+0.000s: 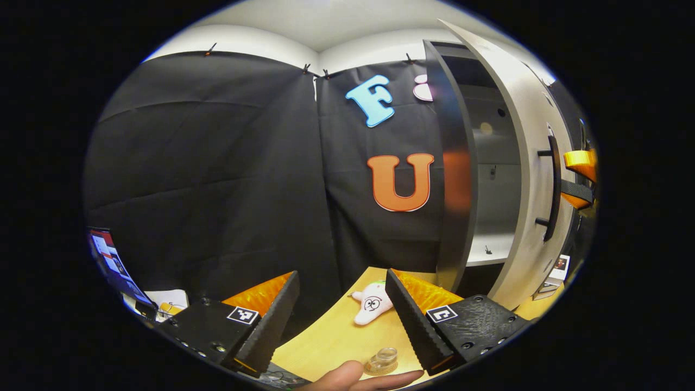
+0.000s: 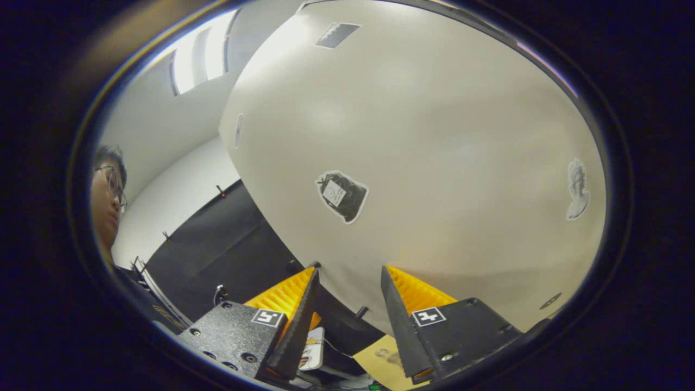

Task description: Open the cabinet door with the right hand, grasp the bottle in the cabinet with the left hand and place it on the coaster, then close the cabinet door with the right hand.

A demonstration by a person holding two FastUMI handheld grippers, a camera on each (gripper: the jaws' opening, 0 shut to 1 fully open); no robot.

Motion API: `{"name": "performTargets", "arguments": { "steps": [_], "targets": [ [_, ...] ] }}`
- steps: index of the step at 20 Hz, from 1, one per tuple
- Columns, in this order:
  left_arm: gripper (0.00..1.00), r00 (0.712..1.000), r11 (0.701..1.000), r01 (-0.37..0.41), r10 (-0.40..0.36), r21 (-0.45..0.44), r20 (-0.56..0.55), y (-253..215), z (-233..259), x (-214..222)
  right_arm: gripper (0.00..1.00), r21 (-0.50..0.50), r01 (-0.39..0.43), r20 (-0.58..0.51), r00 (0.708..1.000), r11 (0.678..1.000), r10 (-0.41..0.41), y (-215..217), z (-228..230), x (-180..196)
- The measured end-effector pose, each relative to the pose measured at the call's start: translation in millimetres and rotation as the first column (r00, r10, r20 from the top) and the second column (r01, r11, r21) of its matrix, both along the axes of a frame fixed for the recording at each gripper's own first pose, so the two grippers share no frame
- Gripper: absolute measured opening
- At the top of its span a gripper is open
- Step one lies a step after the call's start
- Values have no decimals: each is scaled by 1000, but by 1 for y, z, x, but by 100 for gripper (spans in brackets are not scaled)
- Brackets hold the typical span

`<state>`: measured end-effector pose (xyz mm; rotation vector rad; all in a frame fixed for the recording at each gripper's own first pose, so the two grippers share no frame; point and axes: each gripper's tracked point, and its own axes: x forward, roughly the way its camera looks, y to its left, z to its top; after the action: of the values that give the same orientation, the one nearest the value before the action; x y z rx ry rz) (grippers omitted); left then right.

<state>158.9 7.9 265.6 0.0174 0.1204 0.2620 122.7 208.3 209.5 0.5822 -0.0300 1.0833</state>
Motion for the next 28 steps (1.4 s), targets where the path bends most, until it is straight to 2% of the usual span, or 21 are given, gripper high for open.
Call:
{"name": "performTargets", "arguments": {
  "steps": [1,6,7,8,9,10,11,12,14,15,16,17,18,20,22,23,25,27,28],
  "targets": [
    [96,1000,1000,-7,7,-4,-6,3,-3,-2,66,3,3,-1,1000,1000,-3,1,-1,1],
    [96,1000,1000,-5,5,-20,-10,0,-3,-1,66,-33,93,26,995,995,-92,6,-7,6],
    [96,1000,1000,4,-4,-23,-6,-5,-2,1,70,-55,120,12,993,991,-120,10,-14,10],
    [96,1000,999,18,-18,-26,-2,-11,0,2,70,-86,154,-9,988,984,-156,11,-21,12],
    [96,999,999,40,-40,-30,3,-21,1,6,76,-117,193,-22,980,974,-197,11,-29,14],
    [96,998,998,60,-60,-33,7,-31,3,8,81,-146,267,-27,961,952,-274,7,-36,19],
    [96,995,994,98,-98,-37,12,-46,6,13,96,-180,397,-26,913,900,-408,-10,-44,29],
    [96,991,991,130,-129,-37,19,-61,9,18,100,-211,524,0,844,825,-536,-28,-54,36],
    [96,980,980,196,-195,-27,37,-95,14,26,97,-264,721,109,683,641,-722,-62,-73,33],
    [96,972,973,229,-228,-17,52,-112,19,28,100,-281,784,173,609,554,-774,-75,-78,25],
    [96,963,965,264,-262,-9,66,-131,24,28,95,-280,827,223,549,487,-805,-86,-83,11],
    [96,952,955,298,-297,-4,80,-149,28,30,100,-273,855,251,506,441,-825,-92,-87,-2],
    [96,939,942,335,-333,-10,90,-168,31,30,96,-263,873,256,473,410,-843,-96,-90,-14],
    [96,918,921,389,-384,-33,102,-202,31,22,100,-238,895,199,425,377,-883,-102,-102,-29],
    [96,900,904,424,-415,-47,135,-228,42,15,98,-226,898,130,413,378,-902,-105,-120,-42],
    [96,887,894,446,-435,-44,154,-239,46,10,100,-235,898,127,408,372,-904,-108,-127,-47],
    [96,871,885,465,-449,-35,199,-246,57,4,98,-257,910,145,370,327,-918,-124,-134,-58],
    [96,865,878,473,-447,-77,226,-254,56,3,100,-235,924,142,340,302,-930,-134,-130,-69],
    [96,870,881,466,-438,-85,228,-254,56,3,97,-233,928,150,330,291,-932,-136,-129,-73]
  ]
}}
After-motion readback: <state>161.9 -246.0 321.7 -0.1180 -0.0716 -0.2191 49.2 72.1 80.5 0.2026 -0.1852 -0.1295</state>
